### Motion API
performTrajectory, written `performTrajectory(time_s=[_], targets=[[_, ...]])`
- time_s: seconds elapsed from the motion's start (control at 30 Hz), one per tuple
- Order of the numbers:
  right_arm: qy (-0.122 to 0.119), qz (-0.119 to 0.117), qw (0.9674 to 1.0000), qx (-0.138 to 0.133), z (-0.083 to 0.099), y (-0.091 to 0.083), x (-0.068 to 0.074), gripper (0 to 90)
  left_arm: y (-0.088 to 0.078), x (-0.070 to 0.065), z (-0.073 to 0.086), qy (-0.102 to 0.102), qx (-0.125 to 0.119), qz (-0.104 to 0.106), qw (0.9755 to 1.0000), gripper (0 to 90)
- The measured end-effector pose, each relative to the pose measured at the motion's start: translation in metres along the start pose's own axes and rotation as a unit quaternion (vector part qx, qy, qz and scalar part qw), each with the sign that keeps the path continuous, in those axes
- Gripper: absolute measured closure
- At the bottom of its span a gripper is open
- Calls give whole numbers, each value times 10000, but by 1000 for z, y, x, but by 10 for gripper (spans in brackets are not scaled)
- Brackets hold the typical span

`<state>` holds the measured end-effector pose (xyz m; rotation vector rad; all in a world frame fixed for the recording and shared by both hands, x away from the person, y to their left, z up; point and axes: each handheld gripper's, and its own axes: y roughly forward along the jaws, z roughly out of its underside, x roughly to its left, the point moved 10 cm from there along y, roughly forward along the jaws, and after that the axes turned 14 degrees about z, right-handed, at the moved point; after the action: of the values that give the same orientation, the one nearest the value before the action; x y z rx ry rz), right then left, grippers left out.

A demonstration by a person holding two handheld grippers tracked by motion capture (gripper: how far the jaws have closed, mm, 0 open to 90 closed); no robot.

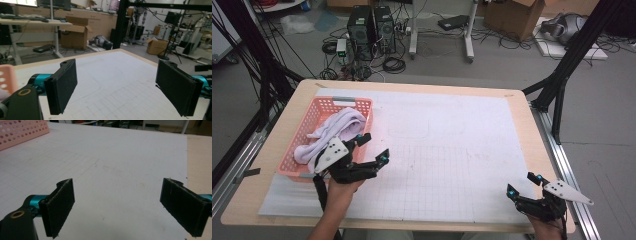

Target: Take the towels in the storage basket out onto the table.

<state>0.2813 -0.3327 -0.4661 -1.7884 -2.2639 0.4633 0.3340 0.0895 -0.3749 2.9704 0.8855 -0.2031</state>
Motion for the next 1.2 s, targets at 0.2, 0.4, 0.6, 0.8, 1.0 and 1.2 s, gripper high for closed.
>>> performTrajectory(time_s=[0.2, 0.4, 0.6, 0.8, 1.0, 1.2], targets=[[47, 37, 10000, 23, 2, -3, -2, 111, -21, 24, -8, 93, 118, -285, 9995, 170], [62, 5, 10000, 53, 2, 0, 1, 111, -38, 48, -21, 86, 43, -507, 9987, 170], [71, 16, 10000, 44, 2, 0, 1, 110, -56, 75, -28, -109, -31, -768, 9970, 171], [109, 5, 9999, 42, 2, 1, -2, 111, -74, 100, -37, -123, 19, -1006, 9948, 171], [72, -54, 9999, 96, 4, 2, 4, 110, -90, 133, -33, -218, 381, -1382, 9894, 170], [19, -94, 9998, 148, 6, 4, 7, 110, -86, 154, -12, -462, 1042, -1356, 9842, 171]])
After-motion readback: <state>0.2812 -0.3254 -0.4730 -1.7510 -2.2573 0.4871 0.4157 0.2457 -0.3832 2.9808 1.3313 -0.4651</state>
